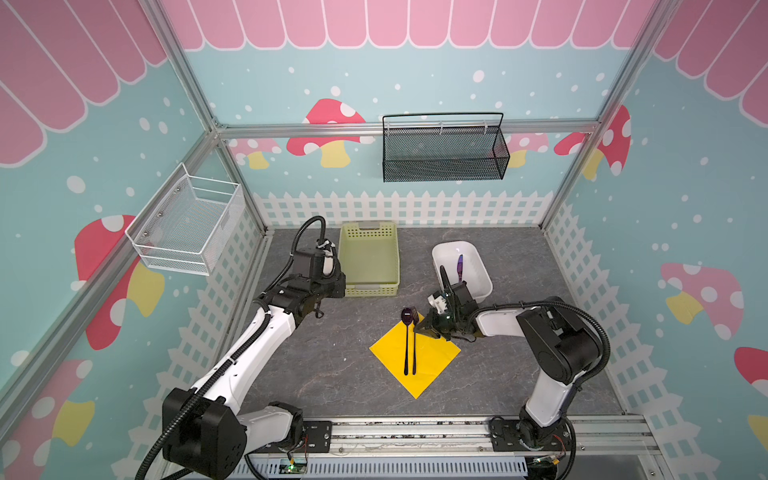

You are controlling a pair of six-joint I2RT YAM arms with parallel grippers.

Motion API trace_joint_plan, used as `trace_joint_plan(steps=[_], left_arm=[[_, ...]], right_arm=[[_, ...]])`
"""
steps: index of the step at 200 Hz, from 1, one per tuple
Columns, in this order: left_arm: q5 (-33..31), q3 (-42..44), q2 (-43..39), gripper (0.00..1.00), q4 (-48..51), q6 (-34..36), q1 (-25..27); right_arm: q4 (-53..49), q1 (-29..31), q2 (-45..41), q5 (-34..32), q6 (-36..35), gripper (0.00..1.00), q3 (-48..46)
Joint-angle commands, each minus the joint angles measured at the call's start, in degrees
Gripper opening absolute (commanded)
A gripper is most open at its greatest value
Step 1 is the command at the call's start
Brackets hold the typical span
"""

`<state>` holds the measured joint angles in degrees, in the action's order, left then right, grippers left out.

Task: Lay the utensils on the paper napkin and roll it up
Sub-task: 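Lower the upright fork beside the spoon on the napkin with the right gripper, then open the right gripper to release the fork onto the napkin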

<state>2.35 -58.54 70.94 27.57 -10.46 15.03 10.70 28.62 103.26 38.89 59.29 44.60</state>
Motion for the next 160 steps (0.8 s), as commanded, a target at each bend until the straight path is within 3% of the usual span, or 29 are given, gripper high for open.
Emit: trace_joint_plan(steps=[1,160], left_arm=[[-0.2,-1.3,-0.2,0.29,0.0,0.4,-0.3],[0.0,-1.3,-0.2,0.29,0.0,0.3,-0.3]], right_arm=[[1.1,0.4,1.1,1.0,1.1,0.0,0.6],[0.2,0.6,0.8,0.4,0.3,0.03,0.8]])
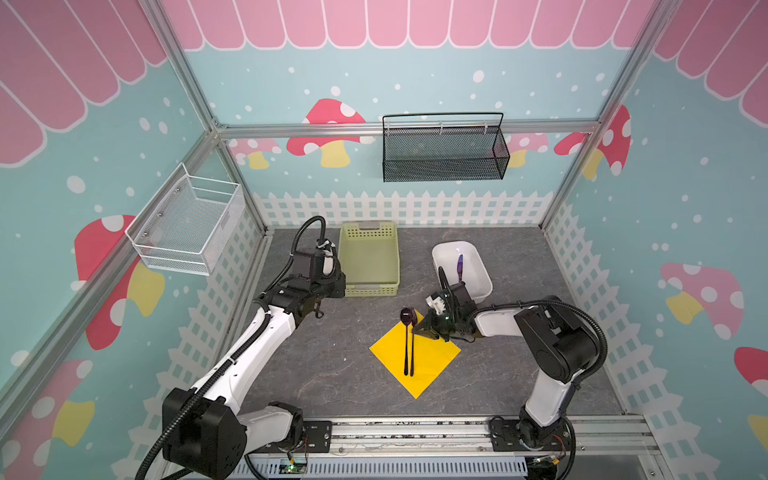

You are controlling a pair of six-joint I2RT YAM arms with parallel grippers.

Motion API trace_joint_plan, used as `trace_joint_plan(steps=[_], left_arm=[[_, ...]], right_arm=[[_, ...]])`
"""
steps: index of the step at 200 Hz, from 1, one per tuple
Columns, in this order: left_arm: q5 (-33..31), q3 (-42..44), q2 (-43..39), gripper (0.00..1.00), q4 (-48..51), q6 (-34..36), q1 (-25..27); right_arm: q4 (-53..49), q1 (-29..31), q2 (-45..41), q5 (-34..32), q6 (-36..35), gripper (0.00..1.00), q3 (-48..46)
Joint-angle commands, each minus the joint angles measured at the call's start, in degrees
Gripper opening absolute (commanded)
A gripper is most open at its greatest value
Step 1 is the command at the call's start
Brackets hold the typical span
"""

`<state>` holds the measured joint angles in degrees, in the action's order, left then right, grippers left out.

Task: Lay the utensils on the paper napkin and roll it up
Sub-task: 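Open the right gripper to release the fork onto the napkin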

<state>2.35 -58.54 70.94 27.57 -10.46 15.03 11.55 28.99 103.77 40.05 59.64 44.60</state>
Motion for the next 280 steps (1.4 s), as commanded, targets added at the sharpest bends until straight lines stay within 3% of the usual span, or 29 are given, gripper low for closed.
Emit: trace_joint_plan(steps=[1,77,211,280], left_arm=[[0.0,-1.4,-0.2,0.29,0.0,0.3,-0.3],[0.4,-1.4,-0.3,0.29,0.0,0.2,-0.4],[0.2,-1.3,-0.7,0.29,0.0,0.3,-0.3],[0.2,-1.4,-0.7,0.29,0.0,0.3,-0.4]], right_arm=[[-0.7,0.3,0.2,-0.8,0.0,0.03,0.8],[-5.1,0.3,-1.3,-2.8,-1.9,0.14,2.3],[-5.8,0.4,-1.3,-3.9,-2.4,0.14,3.0],[-18.5,1.4,-11.4,-11.2,-15.4,0.17,2.4]])
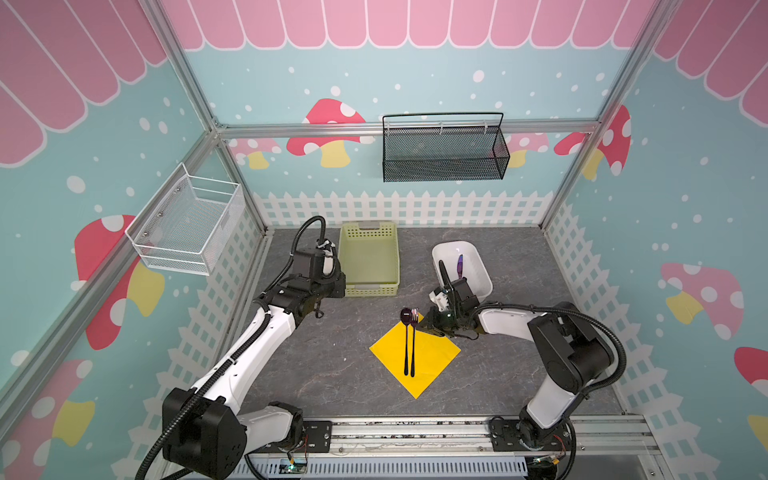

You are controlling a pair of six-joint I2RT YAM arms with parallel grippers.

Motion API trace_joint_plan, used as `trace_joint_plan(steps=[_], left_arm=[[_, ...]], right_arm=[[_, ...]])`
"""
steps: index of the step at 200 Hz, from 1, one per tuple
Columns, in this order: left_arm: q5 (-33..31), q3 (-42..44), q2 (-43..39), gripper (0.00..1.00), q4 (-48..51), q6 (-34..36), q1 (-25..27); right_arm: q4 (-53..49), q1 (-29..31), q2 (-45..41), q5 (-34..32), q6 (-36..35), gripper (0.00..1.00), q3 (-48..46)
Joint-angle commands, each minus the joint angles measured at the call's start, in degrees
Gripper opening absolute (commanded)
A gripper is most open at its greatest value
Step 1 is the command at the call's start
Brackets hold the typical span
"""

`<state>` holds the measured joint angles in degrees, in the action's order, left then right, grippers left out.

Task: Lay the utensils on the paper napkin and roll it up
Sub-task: 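Open the right gripper to release the fork onto the napkin, then raise the right gripper off the napkin and move it toward the white tray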

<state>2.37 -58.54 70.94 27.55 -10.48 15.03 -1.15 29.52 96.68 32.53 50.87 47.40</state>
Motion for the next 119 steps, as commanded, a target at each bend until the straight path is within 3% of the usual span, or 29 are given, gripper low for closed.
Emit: trace_joint_plan(steps=[1,41,119], left_arm=[[0.2,-1.4,-0.6,0.29,0.0,0.3,-0.4],[-0.1,-1.4,-0.6,0.29,0.1,0.4,-0.4],[0.4,-1.6,-0.1,0.29,0.0,0.3,-0.4]], right_arm=[[-5.8,0.9,-4.5,-3.7,-6.8,0.17,-0.5],[-4.6,3.8,-9.8,-1.8,-9.2,0.15,-6.7],[8.9,13.1,-16.3,4.9,0.6,0.13,-19.9]])
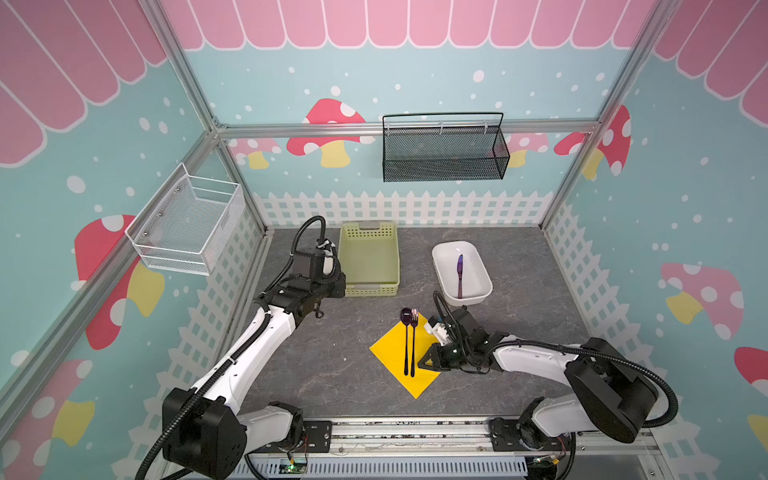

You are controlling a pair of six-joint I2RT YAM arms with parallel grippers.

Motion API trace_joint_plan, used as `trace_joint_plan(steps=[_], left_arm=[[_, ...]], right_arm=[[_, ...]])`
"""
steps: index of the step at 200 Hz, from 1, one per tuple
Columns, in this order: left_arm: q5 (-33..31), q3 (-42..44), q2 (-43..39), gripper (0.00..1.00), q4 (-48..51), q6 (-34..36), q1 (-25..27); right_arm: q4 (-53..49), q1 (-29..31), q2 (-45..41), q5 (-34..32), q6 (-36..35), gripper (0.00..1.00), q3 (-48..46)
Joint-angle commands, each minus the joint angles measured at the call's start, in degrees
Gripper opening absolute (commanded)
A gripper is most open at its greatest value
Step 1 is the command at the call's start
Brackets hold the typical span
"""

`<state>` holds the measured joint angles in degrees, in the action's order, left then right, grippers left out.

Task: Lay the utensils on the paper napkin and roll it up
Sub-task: 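Raise the right gripper off the napkin and move it toward the white tray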

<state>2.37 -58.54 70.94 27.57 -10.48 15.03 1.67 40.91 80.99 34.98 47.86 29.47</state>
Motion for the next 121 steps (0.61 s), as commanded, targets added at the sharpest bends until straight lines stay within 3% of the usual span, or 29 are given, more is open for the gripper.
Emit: trace_joint_plan(steps=[1,121], left_arm=[[0.4,-1.6,-0.1,0.29,0.0,0.3,-0.4],[0.1,-1.3,-0.5,0.29,0.0,0.4,-0.3]], right_arm=[[6.2,1.8,-0.5,2.6,3.6,0.13,-2.0],[10.6,6.7,7.8,3.0,4.7,0.18,-0.2]])
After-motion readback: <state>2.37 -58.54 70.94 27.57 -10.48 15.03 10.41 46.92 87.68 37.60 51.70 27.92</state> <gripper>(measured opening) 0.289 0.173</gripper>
